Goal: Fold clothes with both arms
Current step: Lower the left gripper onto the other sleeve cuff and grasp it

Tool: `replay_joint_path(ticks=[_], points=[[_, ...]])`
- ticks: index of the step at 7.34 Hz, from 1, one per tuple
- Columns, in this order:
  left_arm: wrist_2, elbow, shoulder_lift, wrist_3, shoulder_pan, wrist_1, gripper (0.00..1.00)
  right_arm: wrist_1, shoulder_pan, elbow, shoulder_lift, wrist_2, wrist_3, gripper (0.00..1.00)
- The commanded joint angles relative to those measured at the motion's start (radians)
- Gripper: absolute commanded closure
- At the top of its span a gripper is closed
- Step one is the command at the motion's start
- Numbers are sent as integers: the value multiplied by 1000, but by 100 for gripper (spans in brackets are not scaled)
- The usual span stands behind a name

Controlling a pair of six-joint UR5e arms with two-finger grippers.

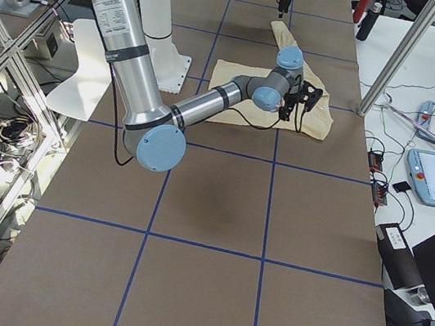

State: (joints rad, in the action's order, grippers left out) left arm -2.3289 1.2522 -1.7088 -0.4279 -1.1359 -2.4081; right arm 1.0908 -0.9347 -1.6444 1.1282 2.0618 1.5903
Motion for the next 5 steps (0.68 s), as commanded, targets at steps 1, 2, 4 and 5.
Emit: replay_joint_path(ticks=[1,2,4,5], points=[[-1,-62,-37,-5,7,-6,22,0,-1,-9,-1,3,0,1],[-4,-60,-40,-6,7,-3,41,0,-1,-21,1,4,0,1],[-3,-66,-40,-6,7,-6,55,0,-1,-26,1,3,-1,1],[-4,-59,-40,-6,8,-5,58,1,-1,-26,2,-2,0,1]])
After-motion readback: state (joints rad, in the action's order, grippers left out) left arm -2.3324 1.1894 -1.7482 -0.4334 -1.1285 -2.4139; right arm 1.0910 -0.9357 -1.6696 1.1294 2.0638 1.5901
